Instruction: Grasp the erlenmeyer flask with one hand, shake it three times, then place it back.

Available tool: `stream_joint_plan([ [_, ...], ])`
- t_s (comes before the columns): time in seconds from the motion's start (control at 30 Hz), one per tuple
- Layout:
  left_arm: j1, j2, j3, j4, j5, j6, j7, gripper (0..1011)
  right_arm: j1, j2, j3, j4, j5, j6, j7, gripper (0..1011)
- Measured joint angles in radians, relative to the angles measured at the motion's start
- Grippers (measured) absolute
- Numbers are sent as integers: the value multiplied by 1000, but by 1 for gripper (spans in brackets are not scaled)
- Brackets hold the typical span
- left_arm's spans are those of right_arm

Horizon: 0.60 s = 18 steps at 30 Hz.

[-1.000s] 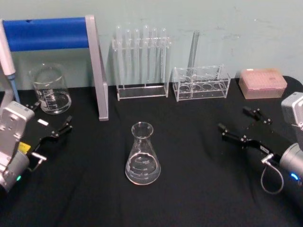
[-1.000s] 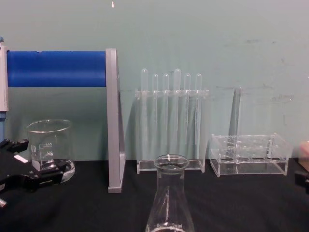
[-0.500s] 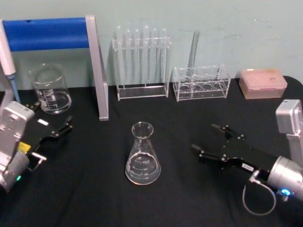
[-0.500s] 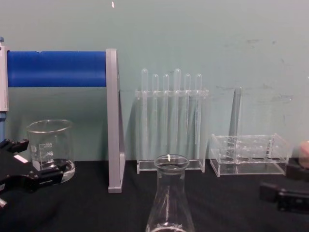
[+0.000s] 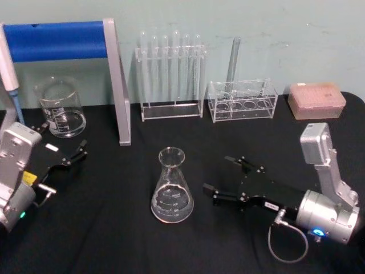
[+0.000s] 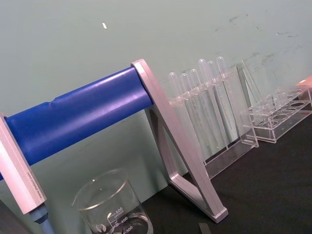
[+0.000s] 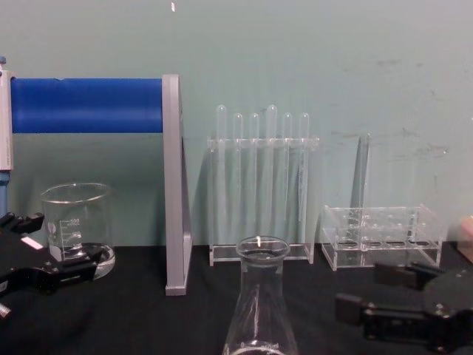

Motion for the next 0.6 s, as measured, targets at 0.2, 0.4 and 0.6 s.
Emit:
stream_joint_plan([
  [0.2, 0, 0, 0, 0, 0, 0, 0, 1001, 37, -28, -34, 30, -29, -3, 22, 1000],
  [0.4, 0, 0, 0, 0, 0, 0, 0, 1001, 76, -56, -67, 58, -58, -17, 45, 1000],
  [0.6, 0, 0, 0, 0, 0, 0, 0, 1001, 116, -88, -98, 95, -81, -25, 64, 1000],
])
